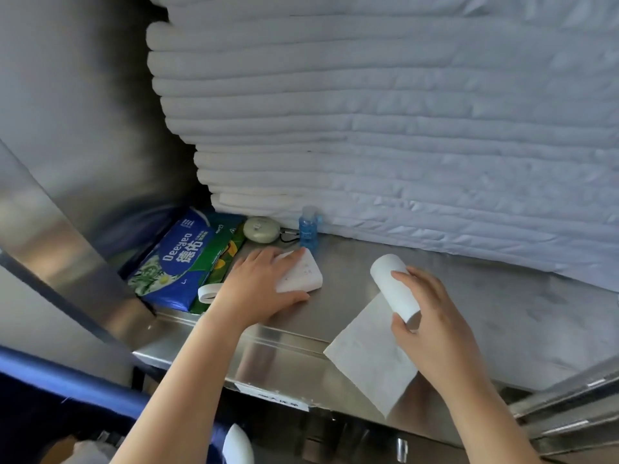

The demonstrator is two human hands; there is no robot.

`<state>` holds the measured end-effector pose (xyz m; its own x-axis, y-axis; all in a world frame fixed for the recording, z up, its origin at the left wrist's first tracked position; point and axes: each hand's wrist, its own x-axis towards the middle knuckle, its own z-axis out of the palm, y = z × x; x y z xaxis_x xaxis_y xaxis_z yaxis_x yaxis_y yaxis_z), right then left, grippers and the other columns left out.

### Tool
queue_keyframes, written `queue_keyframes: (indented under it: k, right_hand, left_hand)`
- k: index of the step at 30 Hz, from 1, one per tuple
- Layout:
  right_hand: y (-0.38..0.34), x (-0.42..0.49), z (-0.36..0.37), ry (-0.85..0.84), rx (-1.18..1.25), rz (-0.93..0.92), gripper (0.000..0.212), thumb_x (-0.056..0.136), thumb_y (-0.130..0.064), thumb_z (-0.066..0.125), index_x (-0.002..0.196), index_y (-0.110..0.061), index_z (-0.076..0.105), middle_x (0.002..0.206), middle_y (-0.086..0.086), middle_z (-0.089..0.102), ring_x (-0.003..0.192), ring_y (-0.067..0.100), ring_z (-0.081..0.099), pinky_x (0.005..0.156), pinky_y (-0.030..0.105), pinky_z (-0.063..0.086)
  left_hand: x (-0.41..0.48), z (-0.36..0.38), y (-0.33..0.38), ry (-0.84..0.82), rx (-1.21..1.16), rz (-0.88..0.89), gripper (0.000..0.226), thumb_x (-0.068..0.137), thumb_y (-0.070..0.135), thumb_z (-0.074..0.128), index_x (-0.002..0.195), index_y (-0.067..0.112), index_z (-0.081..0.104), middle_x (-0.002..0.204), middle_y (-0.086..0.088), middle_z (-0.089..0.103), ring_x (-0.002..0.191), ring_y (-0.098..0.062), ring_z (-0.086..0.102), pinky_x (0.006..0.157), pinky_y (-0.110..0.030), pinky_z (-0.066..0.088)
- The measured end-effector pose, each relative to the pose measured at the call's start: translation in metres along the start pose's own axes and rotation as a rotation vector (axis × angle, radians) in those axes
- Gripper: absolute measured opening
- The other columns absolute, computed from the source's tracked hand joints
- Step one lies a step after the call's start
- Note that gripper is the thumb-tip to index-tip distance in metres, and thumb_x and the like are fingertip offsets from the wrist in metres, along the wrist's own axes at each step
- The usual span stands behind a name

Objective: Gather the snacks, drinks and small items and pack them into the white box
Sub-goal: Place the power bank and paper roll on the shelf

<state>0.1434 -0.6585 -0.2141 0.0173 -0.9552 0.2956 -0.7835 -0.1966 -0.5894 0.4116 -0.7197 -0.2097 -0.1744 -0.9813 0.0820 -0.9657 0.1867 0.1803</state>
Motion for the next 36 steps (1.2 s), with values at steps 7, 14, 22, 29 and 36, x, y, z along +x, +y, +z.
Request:
queue_keyframes:
  k: [7, 14, 22, 29, 36]
  right_hand:
    - [-0.004, 0.007, -0.002, -0.034, -0.017, 0.014, 0.065, 0.075, -0.013, 0.067, 0.131, -0.036, 0.043, 0.131, -0.026, 0.039, 0.090, 0.004, 0.051, 0.063, 0.021, 0.039]
    - [-0.014, 0.019, -0.026, -0.118, -0.018, 0.118, 0.089, 0.073, -0.029, 0.073, 0.135, -0.048, 0.012, 0.093, -0.020, 0.049, 0.071, -0.002, 0.051, 0.055, 0.005, 0.035]
    - [-0.026, 0.025, -0.040, -0.105, 0.088, 0.034, 0.092, 0.071, -0.033, 0.076, 0.131, -0.054, 0.010, 0.118, -0.054, 0.028, 0.091, -0.007, 0.047, 0.067, 0.009, 0.037]
    - [-0.029, 0.020, -0.039, -0.044, 0.074, 0.083, 0.086, 0.076, -0.035, 0.072, 0.138, -0.047, 0.013, 0.129, -0.029, 0.043, 0.104, -0.002, 0.052, 0.080, 0.023, 0.046]
    - [-0.024, 0.011, -0.042, -0.077, -0.150, 0.188, 0.053, 0.084, -0.026, 0.061, 0.131, -0.035, 0.038, 0.088, -0.022, 0.055, 0.078, 0.005, 0.056, 0.064, 0.026, 0.041]
  left_hand:
    - [0.004, -0.013, 0.042, 0.119, 0.001, 0.310, 0.078, 0.079, 0.056, 0.061, 0.146, 0.035, 0.026, 0.147, 0.006, 0.035, 0.134, -0.018, 0.031, 0.111, -0.034, 0.016]
    - [0.000, -0.020, 0.104, 0.259, -0.071, 0.668, 0.066, 0.071, 0.018, 0.079, 0.132, 0.020, 0.053, 0.133, 0.001, 0.055, 0.123, -0.022, 0.051, 0.097, -0.035, 0.042]
    - [0.001, -0.019, 0.114, 0.318, -0.206, 0.587, 0.051, 0.076, 0.018, 0.074, 0.122, 0.010, 0.056, 0.122, -0.001, 0.061, 0.109, -0.021, 0.059, 0.085, -0.028, 0.046]
    - [-0.001, -0.017, 0.101, 0.399, -0.391, 0.381, 0.075, 0.080, 0.035, 0.068, 0.142, 0.029, 0.027, 0.117, 0.007, 0.053, 0.099, -0.013, 0.054, 0.062, -0.022, 0.043]
    - [-0.004, -0.010, 0.090, 0.356, -0.446, 0.235, 0.065, 0.081, 0.035, 0.065, 0.136, 0.036, 0.030, 0.109, 0.007, 0.048, 0.084, -0.007, 0.048, 0.059, -0.017, 0.033]
